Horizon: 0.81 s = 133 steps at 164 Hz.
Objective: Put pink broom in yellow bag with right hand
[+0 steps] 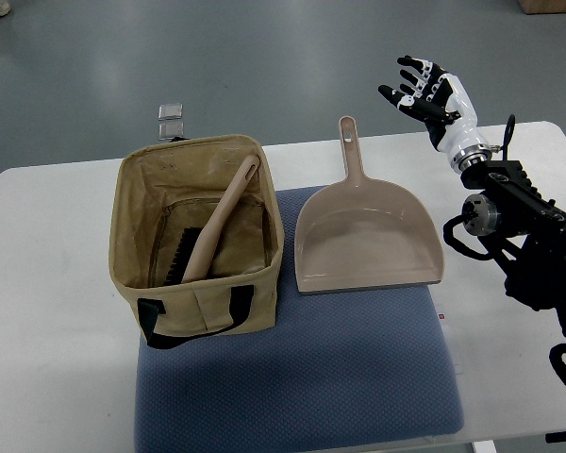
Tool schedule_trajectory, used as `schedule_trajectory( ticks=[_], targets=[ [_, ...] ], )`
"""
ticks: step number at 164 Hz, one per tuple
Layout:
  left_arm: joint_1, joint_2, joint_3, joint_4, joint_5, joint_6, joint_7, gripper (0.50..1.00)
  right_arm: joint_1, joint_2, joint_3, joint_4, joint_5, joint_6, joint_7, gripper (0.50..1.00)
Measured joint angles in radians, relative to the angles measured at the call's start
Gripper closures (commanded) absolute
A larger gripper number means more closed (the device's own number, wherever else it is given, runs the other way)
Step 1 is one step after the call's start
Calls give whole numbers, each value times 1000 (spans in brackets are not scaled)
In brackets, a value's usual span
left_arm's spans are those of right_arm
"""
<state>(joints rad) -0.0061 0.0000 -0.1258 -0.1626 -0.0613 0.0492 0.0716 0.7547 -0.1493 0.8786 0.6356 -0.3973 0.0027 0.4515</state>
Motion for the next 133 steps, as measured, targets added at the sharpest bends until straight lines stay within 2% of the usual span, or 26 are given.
schedule_trajectory(
  ticks=[36,133],
  targets=[
    [0,0,0,0,0,0,0,500,-32,5,0,-1,144,15,-1,570],
    [0,0,0,-1,0,0,0,500,-49,31,35,-1,156,-3,19,570]
  ],
)
